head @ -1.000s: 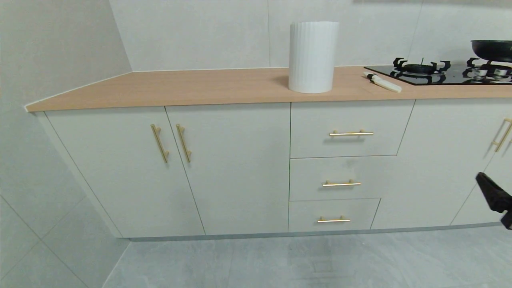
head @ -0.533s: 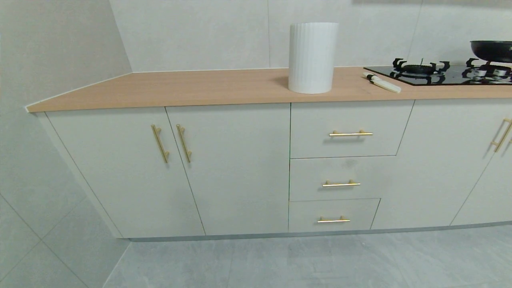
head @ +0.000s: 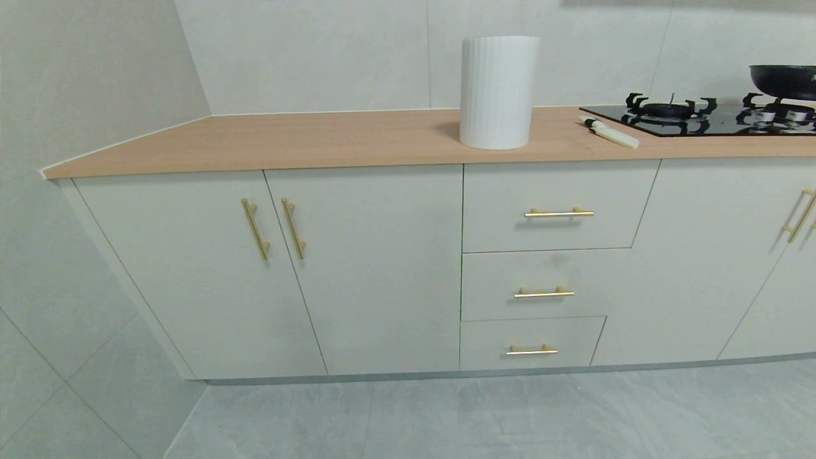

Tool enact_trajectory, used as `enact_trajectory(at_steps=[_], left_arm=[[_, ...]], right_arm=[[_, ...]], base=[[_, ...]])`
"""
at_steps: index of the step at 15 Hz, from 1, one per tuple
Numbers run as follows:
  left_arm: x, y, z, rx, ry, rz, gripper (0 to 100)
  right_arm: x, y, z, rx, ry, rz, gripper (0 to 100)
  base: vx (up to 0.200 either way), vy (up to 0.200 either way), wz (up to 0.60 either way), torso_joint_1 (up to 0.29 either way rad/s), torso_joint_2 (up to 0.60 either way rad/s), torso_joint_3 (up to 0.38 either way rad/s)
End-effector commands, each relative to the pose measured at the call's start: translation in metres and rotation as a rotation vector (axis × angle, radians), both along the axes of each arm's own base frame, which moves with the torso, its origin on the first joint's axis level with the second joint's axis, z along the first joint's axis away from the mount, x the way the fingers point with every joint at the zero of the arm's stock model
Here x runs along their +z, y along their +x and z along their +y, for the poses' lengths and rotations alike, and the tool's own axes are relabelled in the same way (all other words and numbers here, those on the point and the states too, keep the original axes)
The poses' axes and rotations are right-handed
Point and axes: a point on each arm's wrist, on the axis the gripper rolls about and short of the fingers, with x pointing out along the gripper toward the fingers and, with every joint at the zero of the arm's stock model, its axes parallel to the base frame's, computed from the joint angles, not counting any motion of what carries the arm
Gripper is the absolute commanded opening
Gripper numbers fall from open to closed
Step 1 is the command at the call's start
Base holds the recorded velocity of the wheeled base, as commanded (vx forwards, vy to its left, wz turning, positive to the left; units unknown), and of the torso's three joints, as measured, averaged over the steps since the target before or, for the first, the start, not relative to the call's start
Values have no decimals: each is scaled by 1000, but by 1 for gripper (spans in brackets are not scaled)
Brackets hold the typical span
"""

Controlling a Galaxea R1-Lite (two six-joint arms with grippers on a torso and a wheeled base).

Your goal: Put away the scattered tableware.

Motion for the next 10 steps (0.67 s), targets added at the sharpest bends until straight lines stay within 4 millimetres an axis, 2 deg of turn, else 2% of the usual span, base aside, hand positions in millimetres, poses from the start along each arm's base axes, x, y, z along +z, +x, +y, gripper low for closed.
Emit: enact_trajectory(at_steps=[1, 4, 10], left_arm=[[0, 0, 0, 1, 0, 0, 100], [0, 0, 0, 1, 0, 0, 100], [0, 0, 0, -1, 2, 2, 100]], right_arm=[[-13, 2, 1, 48, 11, 70, 100], [-13, 2, 1, 44, 76, 71, 100], [-13, 2, 1, 38, 82, 70, 100]], base=[[0, 0, 0, 0, 0, 0], [0, 0, 0, 0, 0, 0], [0, 0, 0, 0, 0, 0]])
